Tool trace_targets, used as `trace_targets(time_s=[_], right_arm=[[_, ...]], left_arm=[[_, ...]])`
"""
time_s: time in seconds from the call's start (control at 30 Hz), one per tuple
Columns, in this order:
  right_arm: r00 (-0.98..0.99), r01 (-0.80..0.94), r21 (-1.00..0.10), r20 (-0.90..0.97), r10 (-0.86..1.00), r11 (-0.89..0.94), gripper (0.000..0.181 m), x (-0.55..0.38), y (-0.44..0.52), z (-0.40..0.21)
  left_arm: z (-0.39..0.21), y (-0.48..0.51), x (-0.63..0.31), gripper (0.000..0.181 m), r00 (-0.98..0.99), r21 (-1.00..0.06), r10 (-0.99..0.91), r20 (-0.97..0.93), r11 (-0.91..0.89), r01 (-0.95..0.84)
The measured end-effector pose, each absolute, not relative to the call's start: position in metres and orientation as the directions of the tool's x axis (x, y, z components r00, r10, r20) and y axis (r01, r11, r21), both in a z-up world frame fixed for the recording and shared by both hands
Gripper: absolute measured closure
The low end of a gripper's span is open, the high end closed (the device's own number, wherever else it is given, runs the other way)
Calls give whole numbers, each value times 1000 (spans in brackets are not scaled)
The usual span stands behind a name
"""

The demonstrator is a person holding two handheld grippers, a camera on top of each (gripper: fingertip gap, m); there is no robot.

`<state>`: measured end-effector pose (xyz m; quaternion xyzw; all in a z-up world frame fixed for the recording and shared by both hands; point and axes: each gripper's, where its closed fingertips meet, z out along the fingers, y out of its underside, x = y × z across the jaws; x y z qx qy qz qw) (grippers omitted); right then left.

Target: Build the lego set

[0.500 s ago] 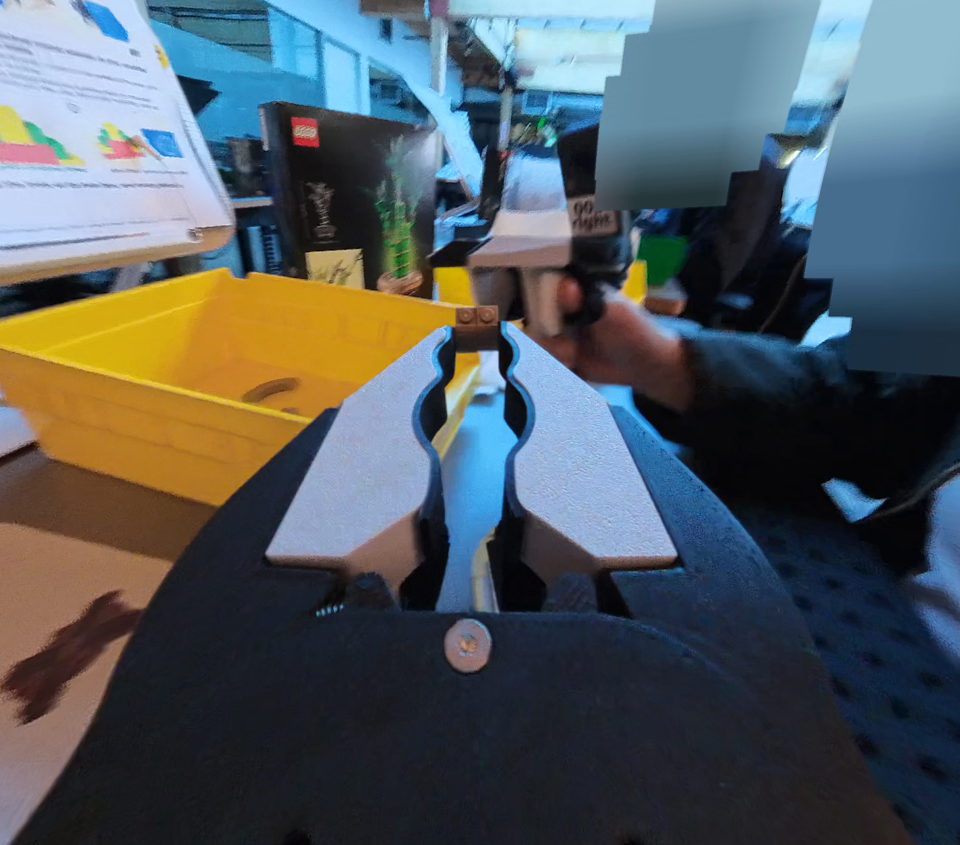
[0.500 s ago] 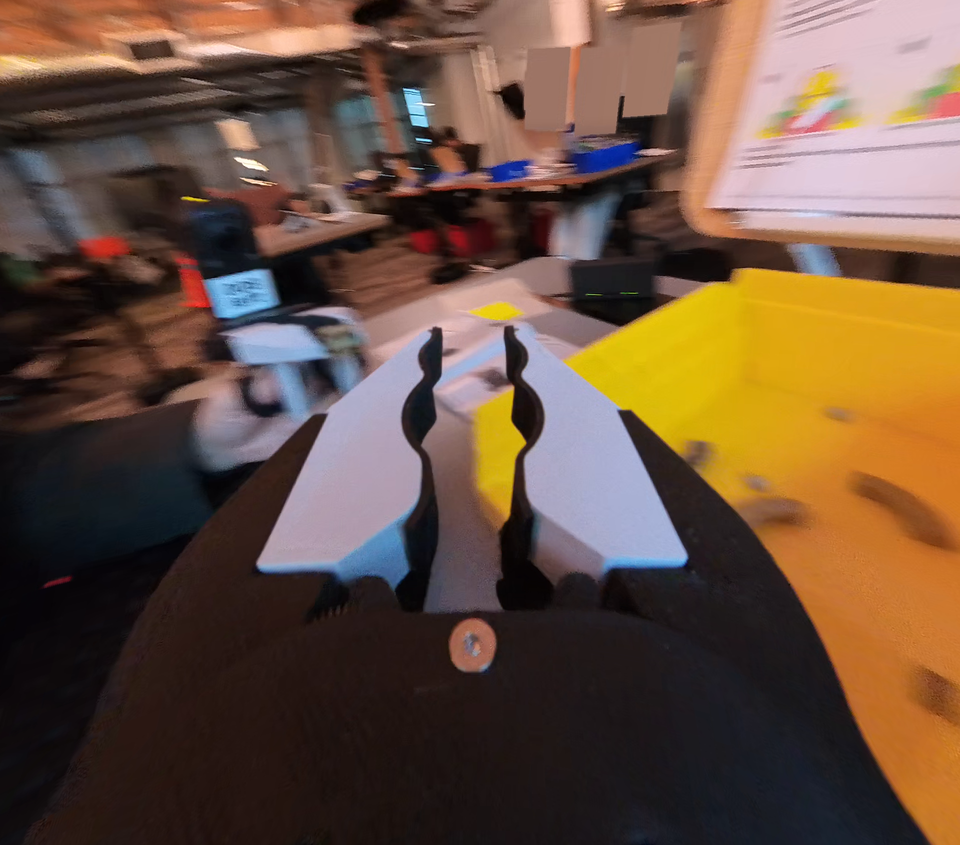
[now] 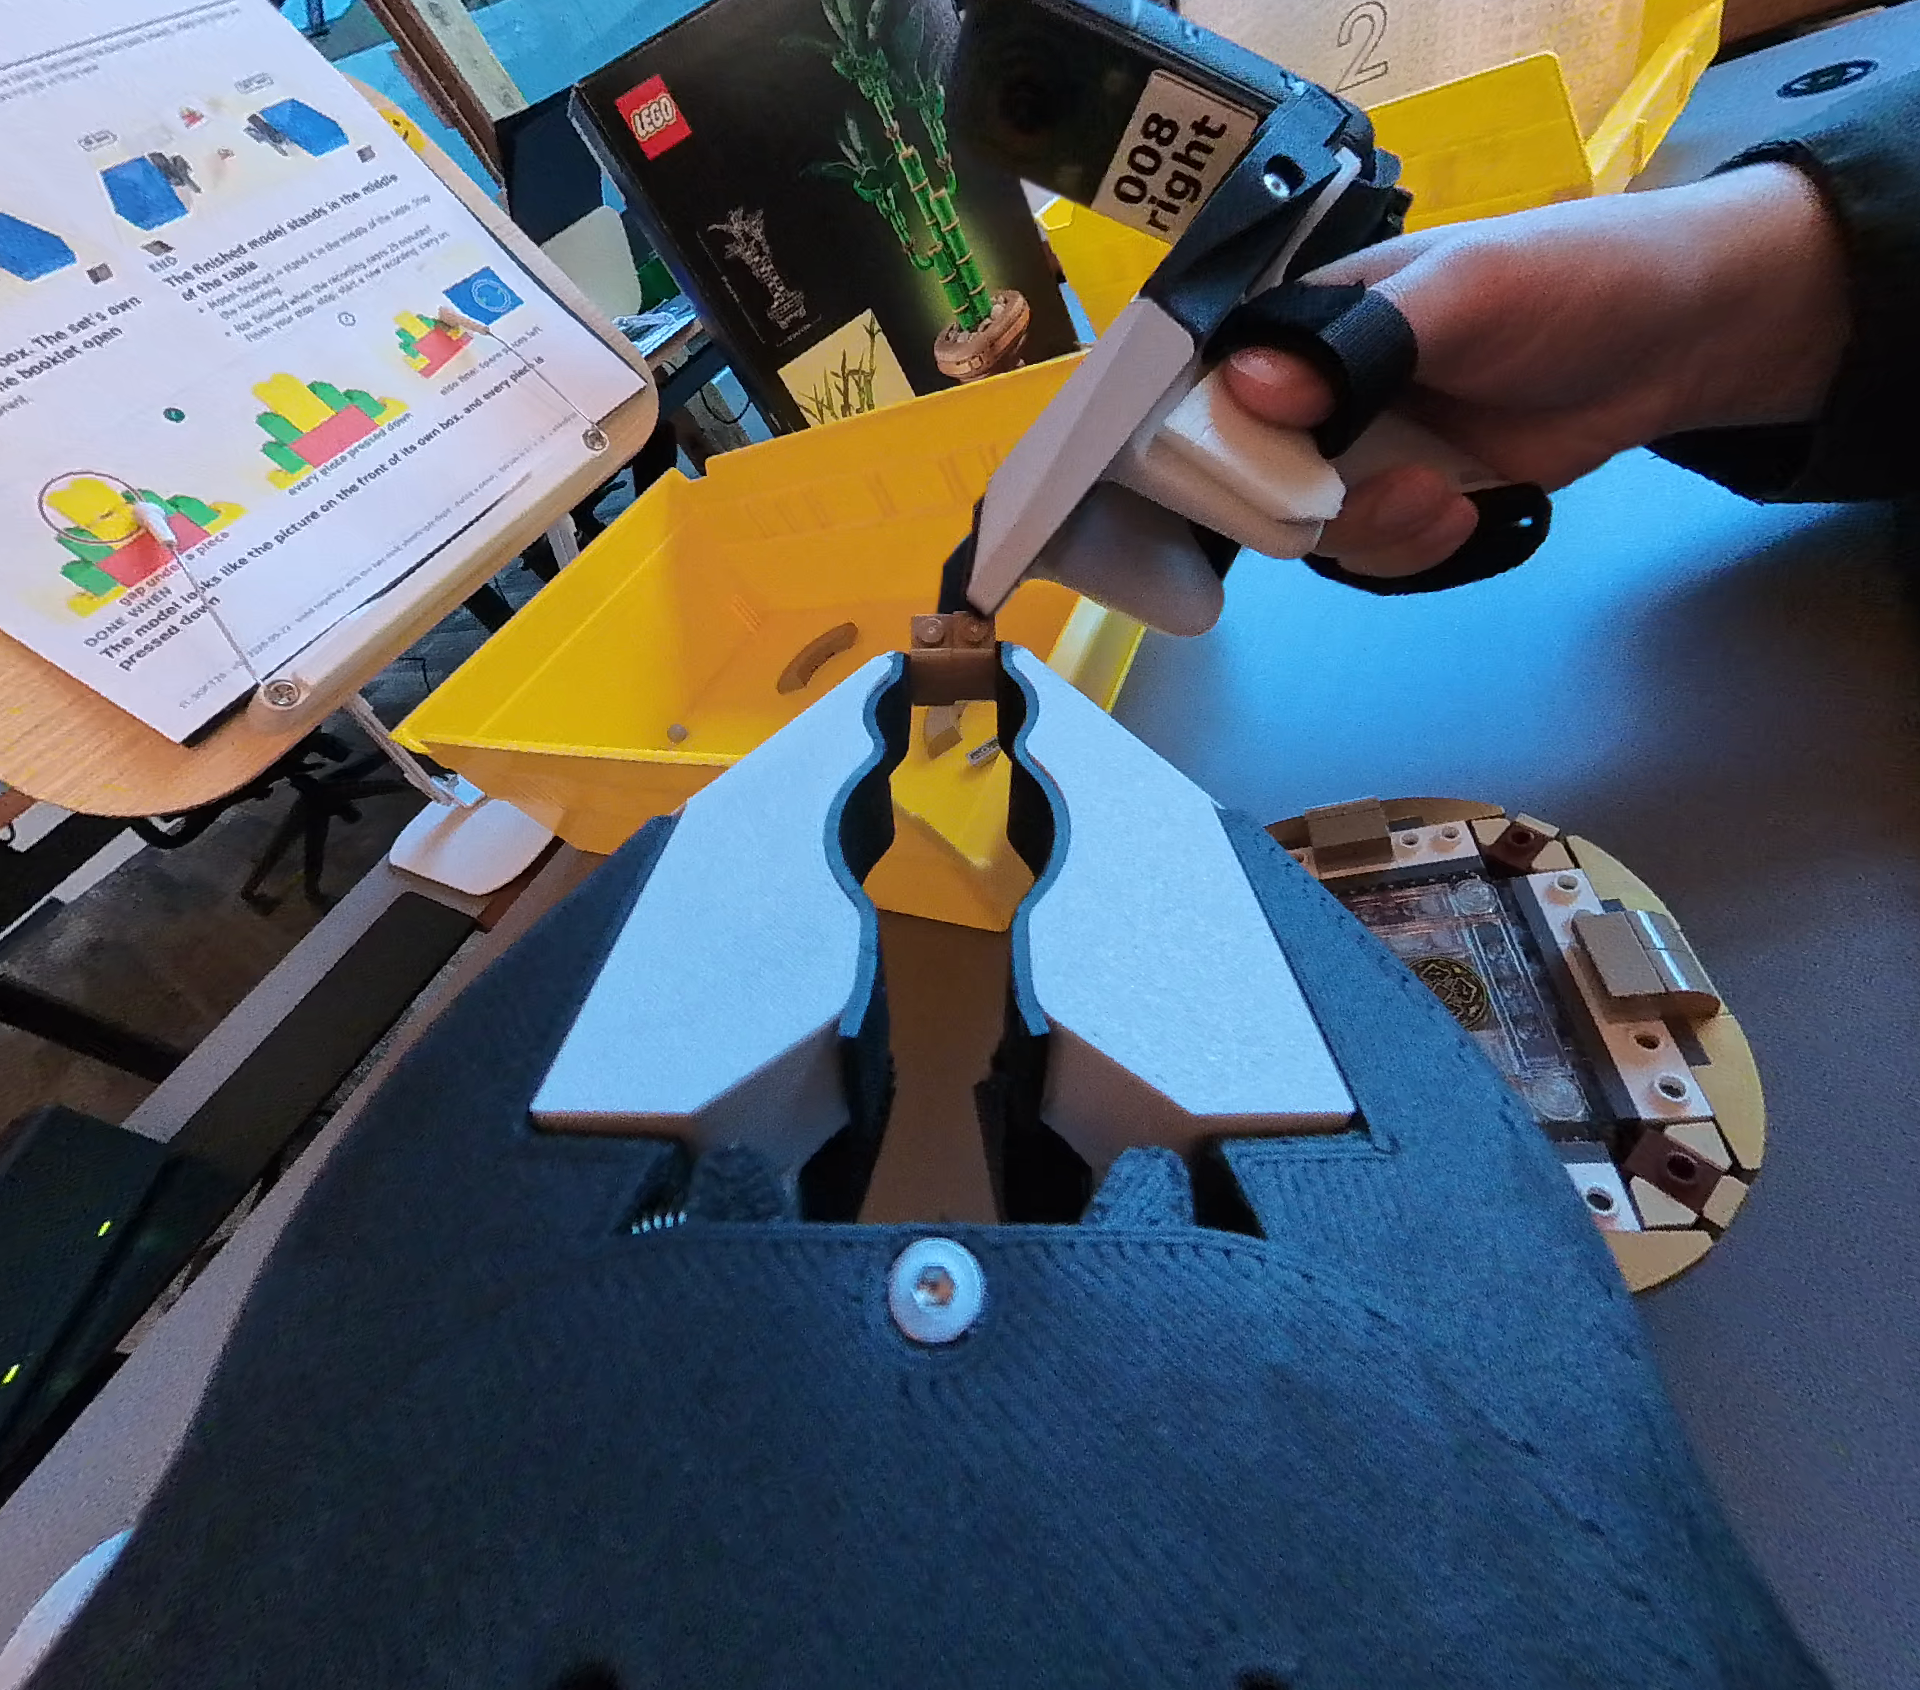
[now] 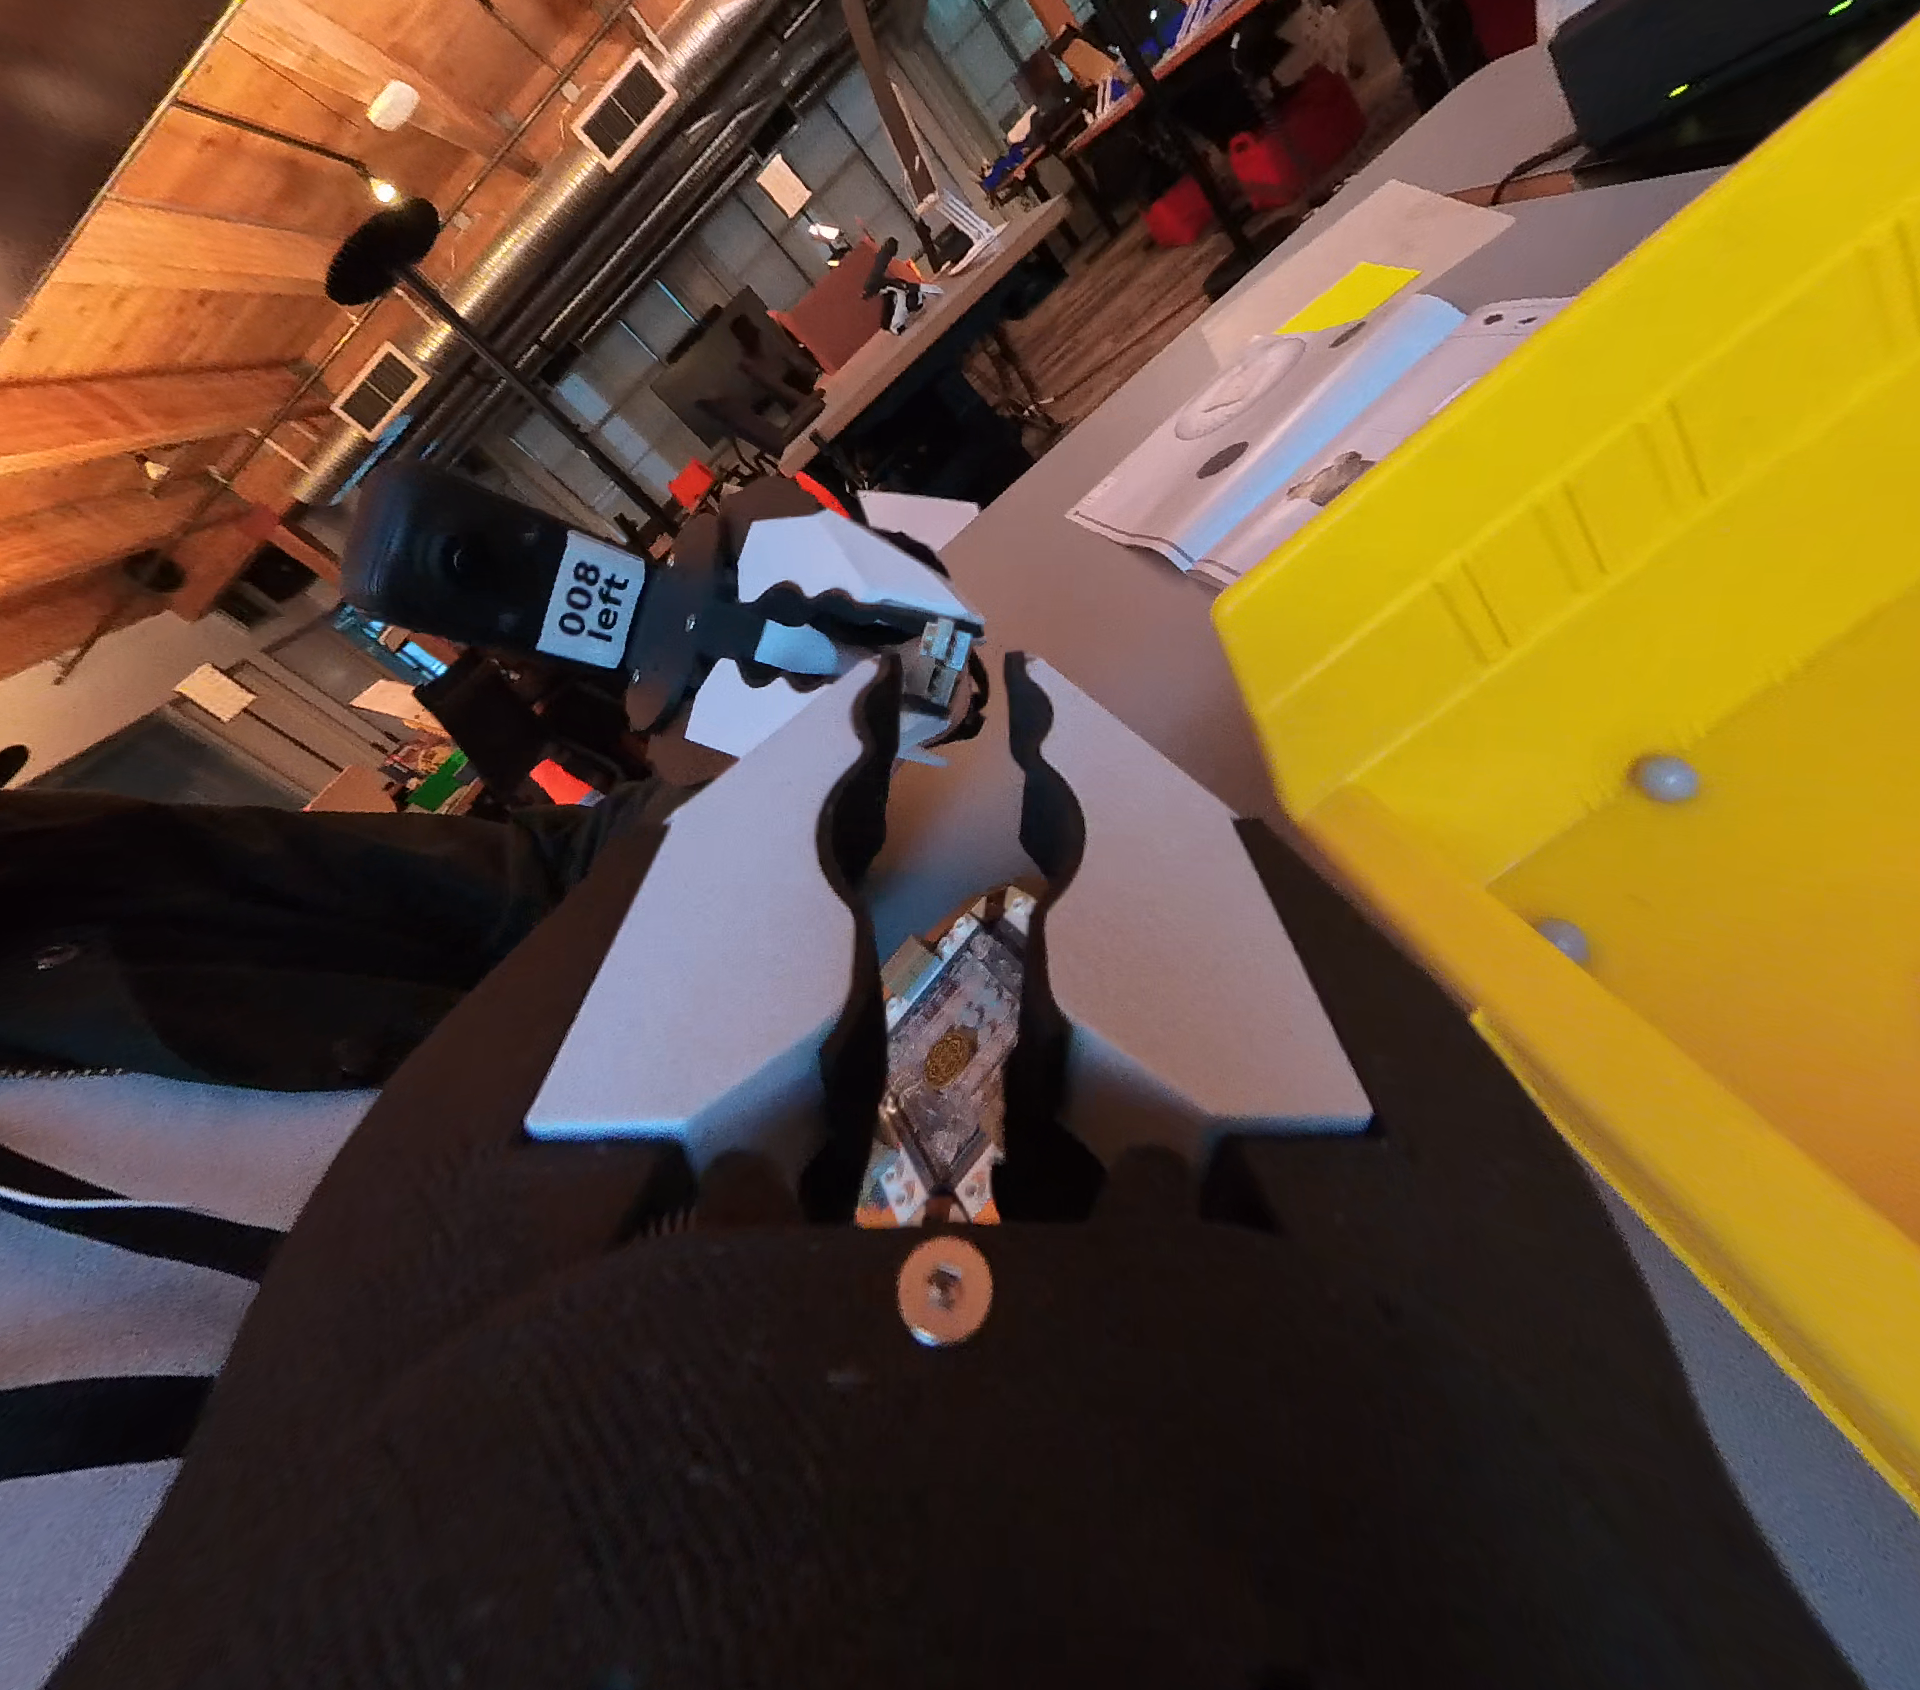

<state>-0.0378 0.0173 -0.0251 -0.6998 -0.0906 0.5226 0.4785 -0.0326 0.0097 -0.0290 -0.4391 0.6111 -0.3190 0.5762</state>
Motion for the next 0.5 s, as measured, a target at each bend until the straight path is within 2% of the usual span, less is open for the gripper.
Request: trace_targets(time_s=[0.07, 0.13, 0.27, 0.5], right_arm=[[418, -359, -752, -659, 625, -553, 165, -41, 15, -28], [390, -356, -743, -669, 632, -567, 175, -45, 13, -28], [335, -363, -728, -685, 647, -582, 176, -45, 8, -23], [53, -444, -594, -765, 642, -671, 179, -50, -4, -3]], left_arm=[[-30, 8, -32, 167, 47, -891, -900, -433, 420, -171], [-32, 9, -32, 167, 46, -884, -895, -444, 430, -184], [-25, 3, -32, 166, 42, -900, -906, -422, 414, -135], [-8, -7, -36, 164, -22, -962, -962, -272, 273, -13]])
